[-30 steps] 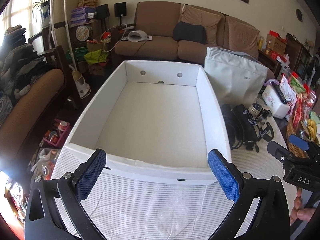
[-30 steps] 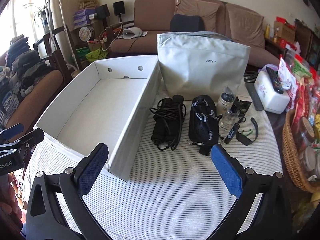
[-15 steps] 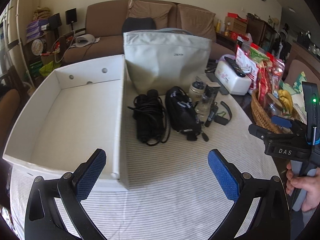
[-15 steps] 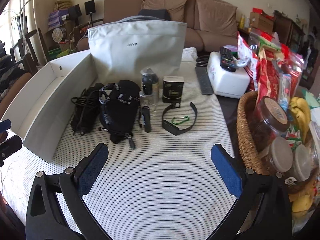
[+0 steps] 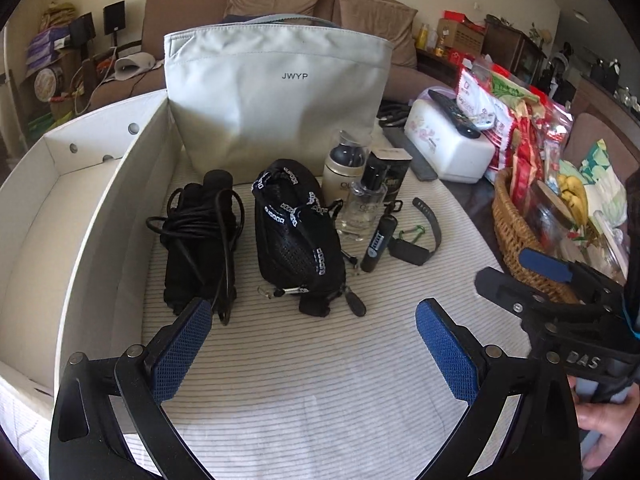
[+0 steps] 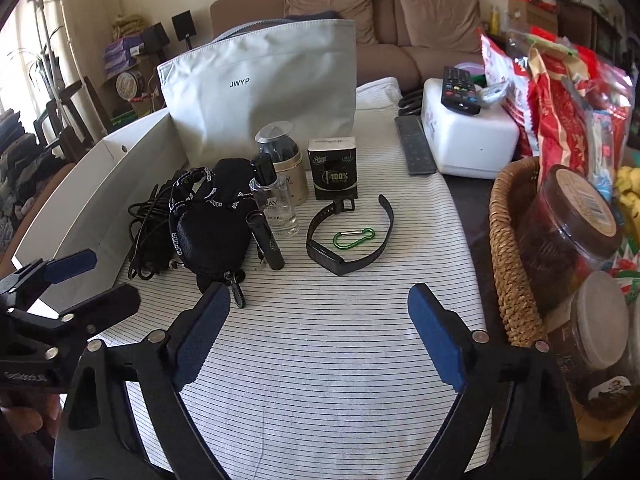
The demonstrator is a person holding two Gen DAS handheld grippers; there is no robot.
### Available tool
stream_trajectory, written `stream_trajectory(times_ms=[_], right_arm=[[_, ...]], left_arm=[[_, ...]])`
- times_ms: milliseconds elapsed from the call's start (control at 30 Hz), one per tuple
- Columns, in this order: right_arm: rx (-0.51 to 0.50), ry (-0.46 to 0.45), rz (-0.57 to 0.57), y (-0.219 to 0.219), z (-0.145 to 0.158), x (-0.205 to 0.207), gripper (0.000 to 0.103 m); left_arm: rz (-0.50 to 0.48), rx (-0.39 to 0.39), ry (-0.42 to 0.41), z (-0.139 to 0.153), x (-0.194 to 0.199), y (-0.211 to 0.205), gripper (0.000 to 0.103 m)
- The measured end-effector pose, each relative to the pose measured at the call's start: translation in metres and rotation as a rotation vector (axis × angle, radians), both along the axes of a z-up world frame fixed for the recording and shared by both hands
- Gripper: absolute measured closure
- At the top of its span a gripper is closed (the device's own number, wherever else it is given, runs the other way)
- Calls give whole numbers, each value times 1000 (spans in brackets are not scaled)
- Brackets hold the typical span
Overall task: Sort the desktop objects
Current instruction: 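Move the left gripper toward the black zippered case with lanyard, then grasp the black lanyard on the zippered case with the left gripper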
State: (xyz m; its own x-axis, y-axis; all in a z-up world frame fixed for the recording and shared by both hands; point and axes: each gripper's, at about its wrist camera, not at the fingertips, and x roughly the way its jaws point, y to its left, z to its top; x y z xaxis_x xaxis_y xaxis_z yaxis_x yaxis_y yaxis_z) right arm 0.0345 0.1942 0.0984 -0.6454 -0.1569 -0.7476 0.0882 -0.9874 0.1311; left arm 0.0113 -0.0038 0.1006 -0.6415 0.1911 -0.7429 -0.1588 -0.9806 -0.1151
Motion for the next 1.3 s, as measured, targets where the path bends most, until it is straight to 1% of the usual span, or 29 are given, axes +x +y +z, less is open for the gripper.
stream_trajectory(times_ms=[100,167,233,267,300,333,367,400,433,467,600,767,800,833,867,900,933,1067,1200,1300], right_arm=[[-15,-19,-9,5,-4,-1,17],[-19,-22,-11,8,-6,-1,19],[-19,-26,-19,11,-8,-1,21],[-21,-29,-23,13,-9,-2,22],[-29,-31,-27,15,-10,-2,23],[-40,-35,-29,17,-11,-3,24],[-51,-40,-30,18,-11,-4,25],[-56,-45,-31,19,-12,-5,29],[-57,-48,-31,19,-13,-6,30],[-56,-50,-30,19,-13,-6,32],[-64,-49,-18,17,-12,-7,33],[-68,-43,1,10,-9,-6,34],[-66,-42,2,9,-9,-6,34],[-65,-42,4,8,-9,-6,34],[-64,-42,7,7,-9,-6,34],[-63,-43,9,6,-9,-6,34],[-62,-43,11,5,-10,-6,35],[-57,-45,25,0,-10,-6,38],[-67,-28,51,-6,-6,-3,39],[-111,-27,82,-12,-5,0,39]], left_arm=[[35,-11,-7,-10,-17,1,1],[53,-8,1,-14,-25,0,7],[61,-4,-7,-18,-33,-1,10],[62,10,-13,-20,-36,-1,16],[64,25,-20,-22,-39,-2,20],[69,34,-27,-25,-42,-2,27],[72,39,-34,-27,-44,-2,38],[77,40,-44,-29,-46,-1,44],[77,47,-55,-32,-48,-1,56],[76,51,-66,-34,-50,0,62],[63,56,-78,-37,-51,1,62],[30,61,-114,-37,-54,0,62],[26,61,-113,-37,-53,0,66],[26,63,-108,-36,-52,-2,79],[27,61,-109,-35,-51,-3,95],[24,74,-114,-35,-50,-5,97],[18,96,-120,-35,-49,-7,96],[9,150,-128,-31,-38,-16,99],[-39,171,-109,-16,-16,-20,99],[-76,183,-117,-7,4,-26,99]])
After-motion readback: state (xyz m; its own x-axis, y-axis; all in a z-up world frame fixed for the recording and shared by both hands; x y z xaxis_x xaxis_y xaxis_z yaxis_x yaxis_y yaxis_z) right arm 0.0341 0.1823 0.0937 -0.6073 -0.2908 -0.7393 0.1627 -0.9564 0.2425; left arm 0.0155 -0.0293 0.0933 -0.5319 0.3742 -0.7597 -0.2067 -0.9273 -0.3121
